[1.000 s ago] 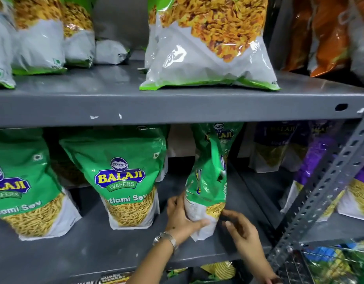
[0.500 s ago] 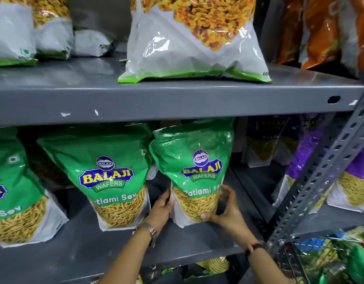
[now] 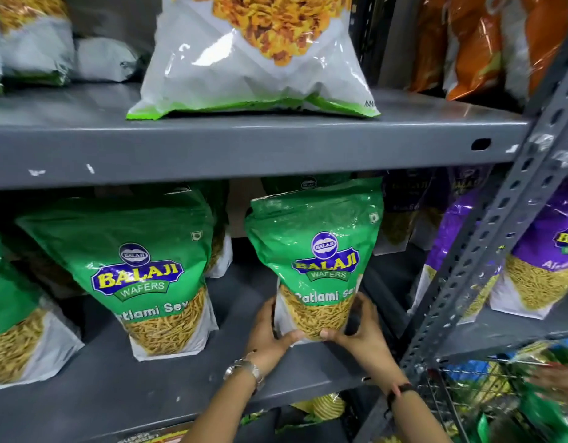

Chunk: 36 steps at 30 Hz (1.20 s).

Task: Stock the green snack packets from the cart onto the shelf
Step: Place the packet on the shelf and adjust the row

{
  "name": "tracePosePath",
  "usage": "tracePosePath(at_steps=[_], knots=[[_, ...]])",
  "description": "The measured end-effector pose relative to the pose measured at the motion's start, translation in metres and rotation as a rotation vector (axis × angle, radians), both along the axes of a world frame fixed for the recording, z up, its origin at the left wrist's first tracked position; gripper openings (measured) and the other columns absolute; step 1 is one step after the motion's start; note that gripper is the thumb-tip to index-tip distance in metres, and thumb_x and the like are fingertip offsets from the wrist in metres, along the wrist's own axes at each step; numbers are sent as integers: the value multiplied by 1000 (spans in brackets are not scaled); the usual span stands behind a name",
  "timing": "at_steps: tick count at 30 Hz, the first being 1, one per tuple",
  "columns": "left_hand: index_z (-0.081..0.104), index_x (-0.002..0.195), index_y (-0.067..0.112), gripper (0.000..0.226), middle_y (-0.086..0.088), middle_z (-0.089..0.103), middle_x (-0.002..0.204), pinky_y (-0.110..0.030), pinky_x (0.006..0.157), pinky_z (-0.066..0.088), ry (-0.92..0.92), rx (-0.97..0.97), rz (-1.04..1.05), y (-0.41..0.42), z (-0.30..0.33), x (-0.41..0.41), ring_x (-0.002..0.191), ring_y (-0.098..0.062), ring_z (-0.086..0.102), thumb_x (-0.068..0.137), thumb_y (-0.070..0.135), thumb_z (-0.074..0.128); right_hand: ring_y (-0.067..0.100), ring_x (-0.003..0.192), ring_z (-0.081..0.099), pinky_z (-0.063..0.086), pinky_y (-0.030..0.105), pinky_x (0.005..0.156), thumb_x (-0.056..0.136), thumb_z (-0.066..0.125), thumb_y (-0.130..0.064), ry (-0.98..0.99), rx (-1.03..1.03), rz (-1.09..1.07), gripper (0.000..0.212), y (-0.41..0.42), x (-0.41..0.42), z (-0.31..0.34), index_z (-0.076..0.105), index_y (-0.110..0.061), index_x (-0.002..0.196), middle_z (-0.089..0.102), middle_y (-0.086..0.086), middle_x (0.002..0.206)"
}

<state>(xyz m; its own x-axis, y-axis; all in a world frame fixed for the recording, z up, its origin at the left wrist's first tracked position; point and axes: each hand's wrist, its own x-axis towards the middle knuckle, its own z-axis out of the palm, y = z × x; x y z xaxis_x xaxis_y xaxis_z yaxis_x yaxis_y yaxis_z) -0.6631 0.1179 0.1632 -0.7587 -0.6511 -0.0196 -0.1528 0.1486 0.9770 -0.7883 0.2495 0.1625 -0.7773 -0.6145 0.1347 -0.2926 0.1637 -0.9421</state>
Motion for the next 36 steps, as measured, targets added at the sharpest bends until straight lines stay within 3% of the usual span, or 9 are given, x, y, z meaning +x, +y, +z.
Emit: tracePosePath(at_steps=[4, 13, 17, 20, 23, 27, 29, 32, 36], knots=[[29, 134, 24, 78, 0, 43, 140, -38, 105, 37, -1, -5, 11, 15, -6, -19, 126, -18, 41, 68, 20, 71, 19, 119, 44, 38, 36, 100, 55, 86, -8, -32, -17, -8, 88, 10, -13, -1, 35, -16, 127, 44, 10, 132], [19, 138, 19, 76, 1, 30, 145, -30, 106, 30, -40, -104, 23, 31, -10, -7, 134, -19, 30, 78, 27, 64, 22, 135, 30, 29, 48, 113, 64, 80, -10, -68, -34, -117, 99, 18, 0, -8, 17, -13, 141, 28, 11, 149], [42, 124, 6, 56, -12, 44, 132, -30, 106, 28, 9, -280, 273, 22, -15, 44, 125, -24, 39, 75, 12, 68, 29, 103, 54, 48, 37, 92, 70, 73, 2, -84, -167, -361, 54, 18, 51, -21, 46, -14, 114, 50, 23, 119], [53, 97, 10, 39, -10, 52, 100, -33, 89, 34, 37, -358, 564, -4, -17, 98, 101, -32, 51, 65, 5, 75, 14, 72, 56, 47, 8, 66, 75, 65, 6, -60, -178, -228, 43, -5, 99, -30, 49, -33, 85, 56, 16, 91], [47, 96, 7, 48, -20, 45, 98, -39, 83, 37, 26, -313, 798, -41, -22, 142, 96, -42, 50, 60, 0, 77, 15, 82, 56, 45, 10, 75, 77, 65, 2, -26, -98, 16, 43, -47, 126, -29, 49, -35, 94, 54, 5, 97], [15, 135, 12, 97, -16, 25, 144, -46, 108, 29, 37, -98, 607, -95, -23, 167, 129, -29, 32, 61, -2, 76, 8, 125, 31, 28, 22, 104, 73, 73, -10, -148, 33, 343, 82, -104, 128, -17, 23, -13, 137, 32, -8, 131], [9, 138, 18, 106, -3, 26, 144, -38, 108, 26, 38, -57, 413, -115, -19, 166, 131, -19, 28, 59, 7, 80, 4, 130, 23, 22, 22, 108, 71, 76, -14, -147, 76, 450, 95, -124, 127, -10, 12, -13, 141, 24, -10, 139], [34, 123, 17, 85, -3, 45, 126, -36, 100, 33, -4, 11, 316, -122, -18, 160, 120, -21, 42, 51, 20, 79, 14, 129, 40, 35, 36, 110, 72, 74, -8, -175, 36, 493, 79, -139, 132, -6, 29, -15, 136, 43, 2, 140], [40, 111, 17, 71, -8, 53, 116, -35, 91, 39, 18, 16, 375, -109, -21, 155, 107, -22, 50, 55, 3, 81, 18, 117, 53, 46, 37, 100, 74, 71, -6, -158, -1, 417, 60, -129, 128, -14, 41, -24, 123, 56, 5, 126]])
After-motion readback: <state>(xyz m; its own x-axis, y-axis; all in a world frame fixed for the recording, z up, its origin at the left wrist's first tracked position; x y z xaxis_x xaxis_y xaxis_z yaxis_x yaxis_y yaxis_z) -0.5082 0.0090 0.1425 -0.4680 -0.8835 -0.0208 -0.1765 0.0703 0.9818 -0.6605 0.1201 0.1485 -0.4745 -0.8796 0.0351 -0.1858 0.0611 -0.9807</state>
